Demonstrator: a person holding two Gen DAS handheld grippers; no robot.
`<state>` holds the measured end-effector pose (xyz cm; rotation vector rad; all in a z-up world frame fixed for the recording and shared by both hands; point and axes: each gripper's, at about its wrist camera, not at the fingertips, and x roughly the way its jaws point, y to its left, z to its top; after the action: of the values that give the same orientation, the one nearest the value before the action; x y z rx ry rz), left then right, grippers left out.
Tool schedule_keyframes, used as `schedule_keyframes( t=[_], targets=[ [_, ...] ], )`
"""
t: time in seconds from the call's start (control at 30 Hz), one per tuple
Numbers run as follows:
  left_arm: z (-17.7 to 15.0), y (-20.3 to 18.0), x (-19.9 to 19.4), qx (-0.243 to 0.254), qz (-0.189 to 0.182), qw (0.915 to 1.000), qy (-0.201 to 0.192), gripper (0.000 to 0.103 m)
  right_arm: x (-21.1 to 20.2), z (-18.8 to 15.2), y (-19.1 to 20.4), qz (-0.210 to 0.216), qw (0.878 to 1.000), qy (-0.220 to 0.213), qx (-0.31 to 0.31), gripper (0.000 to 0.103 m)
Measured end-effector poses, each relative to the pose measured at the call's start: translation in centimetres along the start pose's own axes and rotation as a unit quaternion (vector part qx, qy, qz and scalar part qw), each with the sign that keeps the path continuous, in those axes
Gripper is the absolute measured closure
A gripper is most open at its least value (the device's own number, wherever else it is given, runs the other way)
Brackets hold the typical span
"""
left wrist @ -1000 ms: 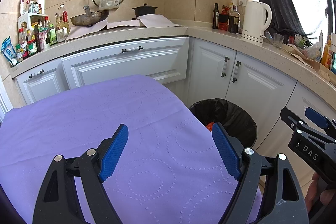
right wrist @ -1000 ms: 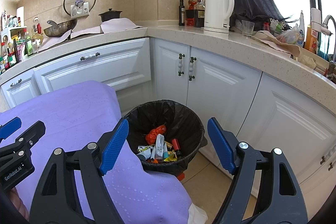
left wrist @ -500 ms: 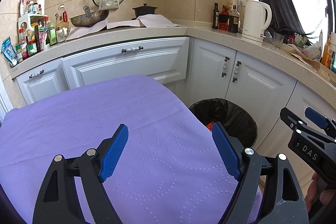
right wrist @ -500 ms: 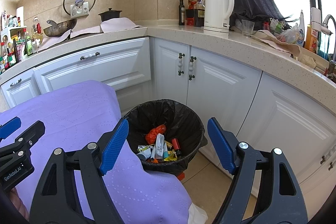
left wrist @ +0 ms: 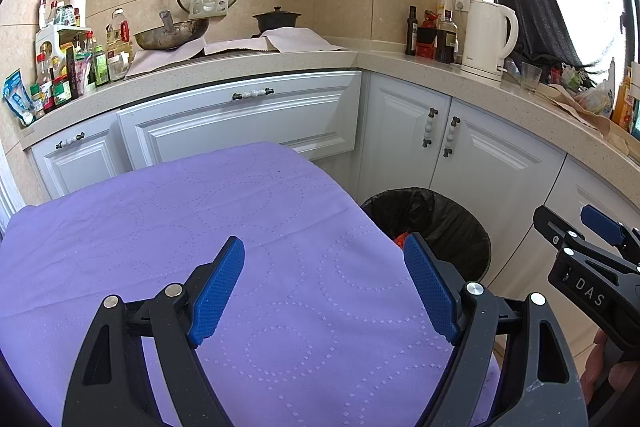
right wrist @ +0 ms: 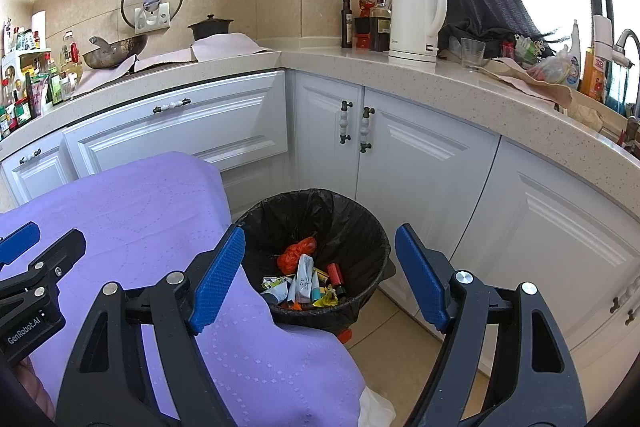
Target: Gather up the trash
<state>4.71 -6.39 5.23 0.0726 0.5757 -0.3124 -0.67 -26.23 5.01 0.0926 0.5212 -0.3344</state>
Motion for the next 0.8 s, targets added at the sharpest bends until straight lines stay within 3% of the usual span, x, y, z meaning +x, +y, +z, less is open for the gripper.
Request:
schedule_keyframes(
  t=[0.8],
  targets=[
    [0.10, 0.15, -0.25, -0.003, -0.004, 1.0000, -0.003, 0.024, 0.11, -0.19, -0.08, 0.000, 1.000, 0.001, 0.000, 0.027]
  ],
)
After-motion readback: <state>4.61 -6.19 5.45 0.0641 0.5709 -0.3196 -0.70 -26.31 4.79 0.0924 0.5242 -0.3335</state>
